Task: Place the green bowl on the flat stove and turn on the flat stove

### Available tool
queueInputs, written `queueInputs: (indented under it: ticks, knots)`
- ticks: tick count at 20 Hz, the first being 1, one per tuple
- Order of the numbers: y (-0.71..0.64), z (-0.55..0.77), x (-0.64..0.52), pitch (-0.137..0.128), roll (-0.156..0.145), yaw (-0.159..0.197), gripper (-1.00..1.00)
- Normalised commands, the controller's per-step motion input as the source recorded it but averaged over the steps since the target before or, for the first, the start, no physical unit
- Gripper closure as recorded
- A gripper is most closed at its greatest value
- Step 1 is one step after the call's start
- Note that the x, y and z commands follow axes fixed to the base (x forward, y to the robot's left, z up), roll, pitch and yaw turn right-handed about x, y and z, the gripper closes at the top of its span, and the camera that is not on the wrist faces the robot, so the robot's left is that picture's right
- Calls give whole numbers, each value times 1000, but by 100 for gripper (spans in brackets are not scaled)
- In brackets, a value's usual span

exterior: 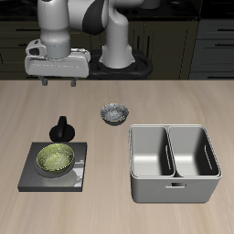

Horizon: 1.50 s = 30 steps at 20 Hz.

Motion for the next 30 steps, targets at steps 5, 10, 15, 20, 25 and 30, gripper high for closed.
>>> queueInputs:
  ticks: [5, 10, 15, 20, 25, 30]
  knots:
    - [-35, -173, 39, 10, -20, -12, -100]
    - [18, -189, -60, 5, 0, -23, -100]
    - [52, -163, -12, 6, 5, 4, -100]
    - [-33, -162, 43, 18, -10, -8, -100]
    - [1, -132, 18, 5, -5, -7, -100]
    - [14, -196, 26, 14, 3, -14, -100]
